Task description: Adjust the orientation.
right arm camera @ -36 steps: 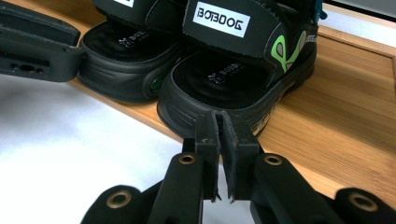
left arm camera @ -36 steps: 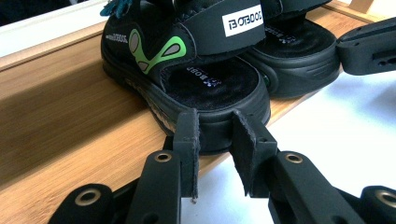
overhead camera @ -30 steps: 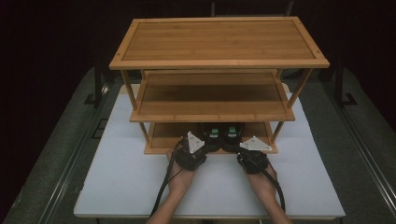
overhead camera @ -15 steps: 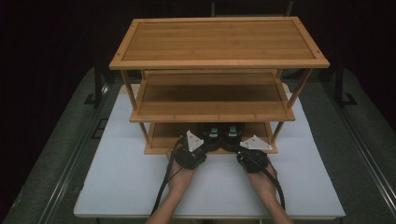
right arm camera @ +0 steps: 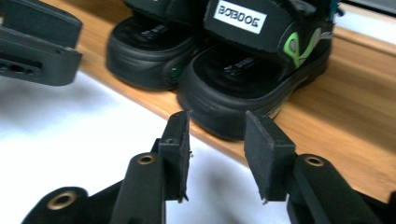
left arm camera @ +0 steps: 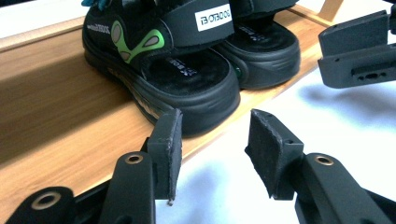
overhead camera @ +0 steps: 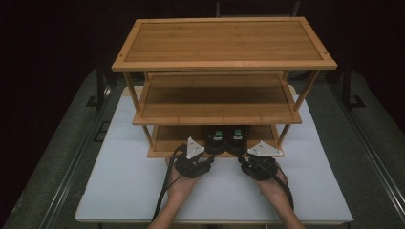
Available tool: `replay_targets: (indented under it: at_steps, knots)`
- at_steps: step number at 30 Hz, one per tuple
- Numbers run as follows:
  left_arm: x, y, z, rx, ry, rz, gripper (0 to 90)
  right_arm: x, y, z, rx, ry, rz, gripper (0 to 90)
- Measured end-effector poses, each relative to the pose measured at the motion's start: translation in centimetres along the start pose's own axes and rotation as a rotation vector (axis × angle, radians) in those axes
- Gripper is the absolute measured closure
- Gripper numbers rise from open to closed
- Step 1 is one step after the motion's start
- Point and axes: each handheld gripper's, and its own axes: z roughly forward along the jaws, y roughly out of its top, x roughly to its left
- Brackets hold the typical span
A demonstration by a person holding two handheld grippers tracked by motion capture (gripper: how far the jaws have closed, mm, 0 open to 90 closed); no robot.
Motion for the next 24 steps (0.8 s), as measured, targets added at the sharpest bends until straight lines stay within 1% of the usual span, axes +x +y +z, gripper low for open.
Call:
replay_targets:
  at_steps: [2,5,9,14,24]
  knots:
    - [-0.1,-0.2,-0.1,0.003,-0.001,0.006,52.2,-0.1,-0.2,-0.1,0.005,0.019,0.0,56.1]
    - [-0.2,-0.4,-0.3,0.0,-0.008,0.001,50.6,-0.3,-0.4,-0.3,0.013,0.037,-0.001,52.4]
    - [-0.2,-0.5,-0.7,-0.005,-0.021,-0.005,48.1,-0.7,-0.6,-0.5,0.02,0.073,0.02,48.6]
    - [-0.2,-0.5,-1.3,-0.008,-0.035,-0.008,45.6,-1.1,-0.9,-1.0,0.022,0.112,0.029,45.8]
    - [0.1,-0.7,-2.2,-0.006,-0.041,-0.007,40.2,-2.4,-1.6,-2.0,0.028,0.147,0.075,42.3]
